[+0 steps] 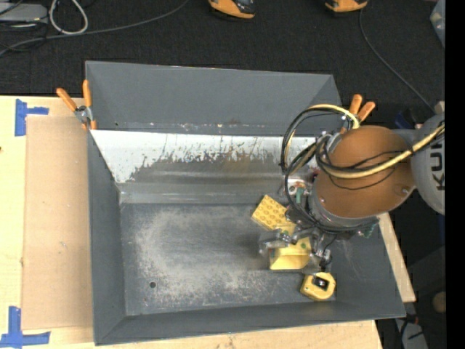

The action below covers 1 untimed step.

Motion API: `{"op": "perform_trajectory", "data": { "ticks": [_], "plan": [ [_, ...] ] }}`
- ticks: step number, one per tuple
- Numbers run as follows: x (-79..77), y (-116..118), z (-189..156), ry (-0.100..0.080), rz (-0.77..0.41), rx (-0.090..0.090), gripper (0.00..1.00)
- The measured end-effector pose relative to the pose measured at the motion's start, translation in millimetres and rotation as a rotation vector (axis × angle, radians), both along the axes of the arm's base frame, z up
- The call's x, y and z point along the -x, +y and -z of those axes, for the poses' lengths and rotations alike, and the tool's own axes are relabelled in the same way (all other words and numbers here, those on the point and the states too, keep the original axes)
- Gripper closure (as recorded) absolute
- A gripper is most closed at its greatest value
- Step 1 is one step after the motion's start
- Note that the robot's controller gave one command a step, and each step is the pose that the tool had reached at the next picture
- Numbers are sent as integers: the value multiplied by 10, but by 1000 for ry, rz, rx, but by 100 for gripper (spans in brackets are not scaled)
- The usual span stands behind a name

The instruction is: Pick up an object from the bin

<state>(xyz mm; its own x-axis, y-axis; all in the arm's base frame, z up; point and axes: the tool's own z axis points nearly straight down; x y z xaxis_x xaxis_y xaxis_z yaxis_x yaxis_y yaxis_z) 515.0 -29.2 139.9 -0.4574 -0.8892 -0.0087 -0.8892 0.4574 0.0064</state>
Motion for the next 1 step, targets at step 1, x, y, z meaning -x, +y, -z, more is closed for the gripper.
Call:
{"op": "perform_trajectory", "data": {
  "ticks": [1],
  "plan": [
    [-7, 0, -307, -3, 1, 0, 100]
  ]
}}
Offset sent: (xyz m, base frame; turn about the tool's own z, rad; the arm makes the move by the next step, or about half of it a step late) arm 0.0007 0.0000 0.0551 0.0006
